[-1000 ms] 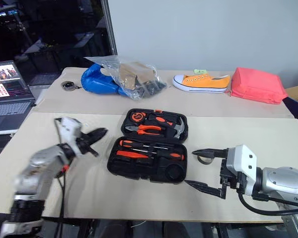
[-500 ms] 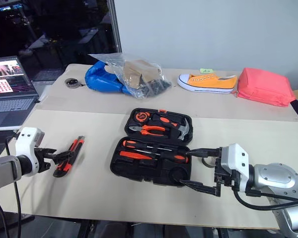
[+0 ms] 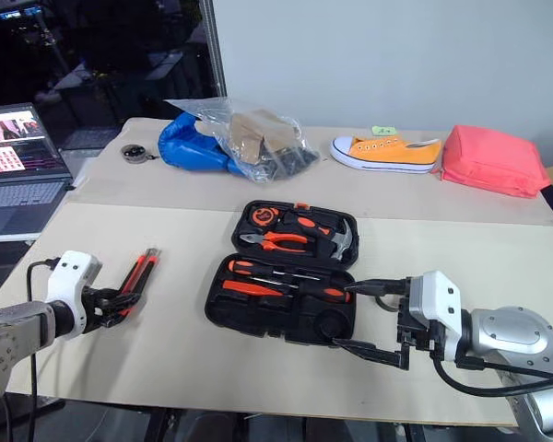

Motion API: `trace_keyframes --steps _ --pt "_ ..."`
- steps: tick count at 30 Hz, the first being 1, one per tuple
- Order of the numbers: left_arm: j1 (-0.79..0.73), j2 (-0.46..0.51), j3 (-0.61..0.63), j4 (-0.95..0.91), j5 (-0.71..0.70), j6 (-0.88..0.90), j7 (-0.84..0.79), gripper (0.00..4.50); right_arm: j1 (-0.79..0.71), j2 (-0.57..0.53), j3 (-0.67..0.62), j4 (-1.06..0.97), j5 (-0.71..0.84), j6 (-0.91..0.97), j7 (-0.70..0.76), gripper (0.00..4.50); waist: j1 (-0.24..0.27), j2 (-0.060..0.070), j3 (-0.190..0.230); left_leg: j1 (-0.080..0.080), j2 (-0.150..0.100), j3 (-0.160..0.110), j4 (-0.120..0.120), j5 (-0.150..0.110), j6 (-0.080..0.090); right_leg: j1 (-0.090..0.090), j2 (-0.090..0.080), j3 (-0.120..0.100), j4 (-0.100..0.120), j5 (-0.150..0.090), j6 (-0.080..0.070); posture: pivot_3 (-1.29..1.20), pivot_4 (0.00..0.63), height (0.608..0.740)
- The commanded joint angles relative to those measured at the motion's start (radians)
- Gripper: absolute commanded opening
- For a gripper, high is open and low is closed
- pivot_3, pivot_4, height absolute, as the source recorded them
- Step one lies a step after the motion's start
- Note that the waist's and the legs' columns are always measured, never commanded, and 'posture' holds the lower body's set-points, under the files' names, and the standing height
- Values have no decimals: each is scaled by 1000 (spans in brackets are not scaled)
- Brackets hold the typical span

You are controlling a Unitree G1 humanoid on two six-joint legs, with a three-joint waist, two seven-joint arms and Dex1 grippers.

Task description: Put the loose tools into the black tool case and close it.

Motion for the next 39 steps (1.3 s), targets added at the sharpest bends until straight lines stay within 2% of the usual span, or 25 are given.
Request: trace_keyframes --steps 1,4,9,12,15,24,33,39 --pt "-145 100 -103 -109 -101 -151 -315 1701 27 11 -39 -51 19 -3 -25 4500 7 0 0 -1 0 0 0 0 0 -1 0 -1 0 0 0 0 150 740" --pt "-312 165 -314 -71 -51 -237 -532 1701 53 9 -63 -59 20 -3 -29 4500 15 1 -1 -3 -2 2 0 1 -2 -1 -1 -4 0 0 1 0 150 740" --pt "-554 104 -638 96 129 -419 -756 1701 116 -6 -141 -80 36 6 -24 4500 8 5 -3 -4 -6 11 0 1 -1 -1 1 -2 -1 -1 3 0 150 740" --pt "-623 50 -749 155 197 -454 -808 1701 194 -11 -222 -91 47 3 5 4500 0 5 -2 -6 -2 9 3 -1 1 -1 7 -1 -1 -1 3 0 150 740" --pt "-636 36 -826 193 283 -521 -841 1701 260 0 -290 -88 32 -25 24 4500 -2 5 -2 -7 -1 7 4 -1 2 -1 10 -1 -1 -1 2 0 150 740" --pt "-629 7 -893 261 436 -586 -839 1701 295 -16 -357 -70 41 -13 58 4500 -4 8 -4 -4 0 7 10 0 2 2 11 2 1 -3 8 0 150 740" --pt "-682 -42 -889 374 484 -638 -857 1701 265 -27 -342 -76 43 6 50 4500 -2 10 -5 -4 0 7 10 0 2 3 12 2 2 -3 8 0 150 740" --pt "-716 -64 -903 407 487 -654 -936 1701 259 -30 -343 -81 45 14 47 4500 2 10 -5 -5 0 7 12 0 2 3 12 2 2 -3 9 0 150 740"
